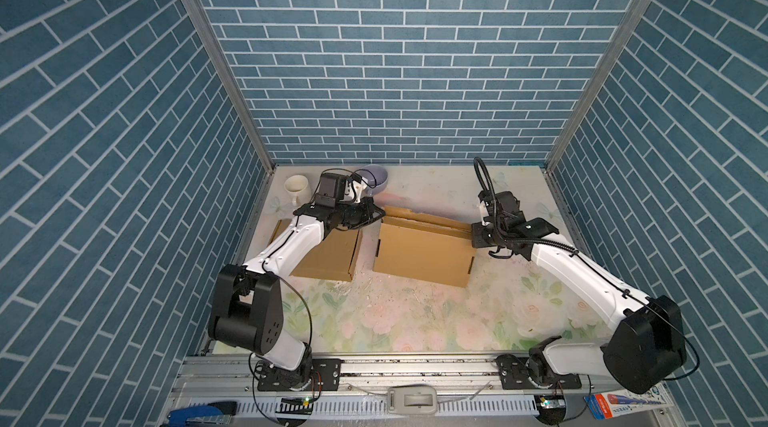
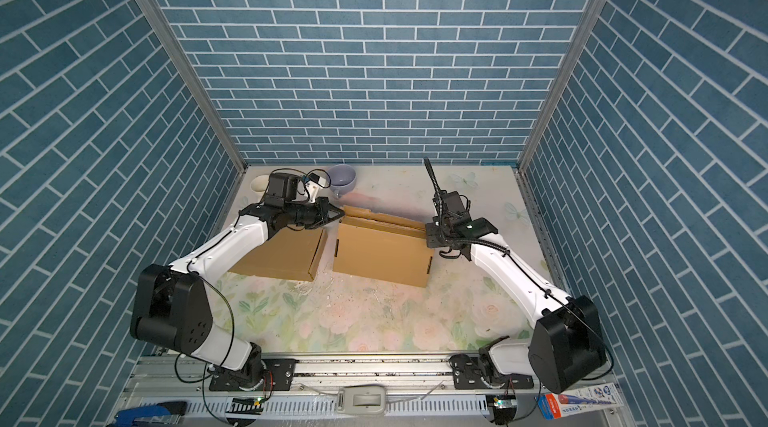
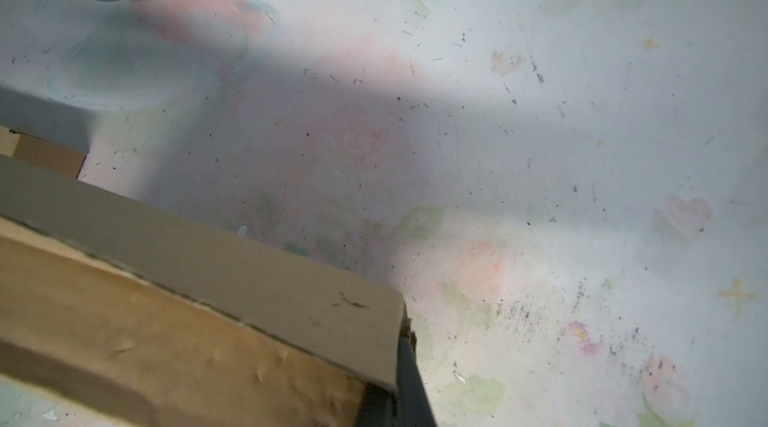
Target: Fold the paper box
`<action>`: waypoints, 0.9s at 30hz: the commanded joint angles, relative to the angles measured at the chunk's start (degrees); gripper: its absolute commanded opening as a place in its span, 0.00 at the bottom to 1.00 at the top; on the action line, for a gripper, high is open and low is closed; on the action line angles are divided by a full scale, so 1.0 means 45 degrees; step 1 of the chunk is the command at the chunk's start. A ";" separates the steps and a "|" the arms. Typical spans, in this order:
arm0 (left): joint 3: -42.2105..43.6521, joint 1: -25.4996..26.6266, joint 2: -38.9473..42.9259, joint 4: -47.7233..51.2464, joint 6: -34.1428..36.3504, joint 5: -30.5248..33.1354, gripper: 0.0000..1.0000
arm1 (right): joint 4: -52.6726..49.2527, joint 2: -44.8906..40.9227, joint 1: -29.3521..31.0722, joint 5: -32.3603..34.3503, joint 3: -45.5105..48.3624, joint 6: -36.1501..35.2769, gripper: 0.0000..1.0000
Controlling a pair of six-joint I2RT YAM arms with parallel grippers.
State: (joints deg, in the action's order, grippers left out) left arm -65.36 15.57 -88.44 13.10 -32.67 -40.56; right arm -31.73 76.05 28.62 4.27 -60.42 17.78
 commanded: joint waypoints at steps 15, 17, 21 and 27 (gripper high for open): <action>0.2415 0.0425 0.0749 -0.3442 0.0214 0.0214 0.01 | 0.2304 -0.1810 0.0103 0.1447 0.1422 -0.0045 0.00; 0.2360 0.0416 0.0804 -0.3347 0.0177 0.0209 0.02 | 0.2290 -0.1820 0.0104 0.1453 0.1507 -0.0021 0.00; 0.1818 0.0426 0.0922 -0.2617 0.0385 0.0286 0.07 | 0.2413 -0.1906 0.0124 0.1601 0.1679 0.0021 0.00; 0.0483 0.0415 0.1340 0.0306 0.2526 0.1536 0.34 | 0.2245 -0.1994 0.0097 0.1570 0.1631 -0.0279 0.00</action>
State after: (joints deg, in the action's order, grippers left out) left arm -60.29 17.30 -84.79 6.83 -27.29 -36.75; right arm -21.85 68.55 28.84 10.28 -54.26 17.58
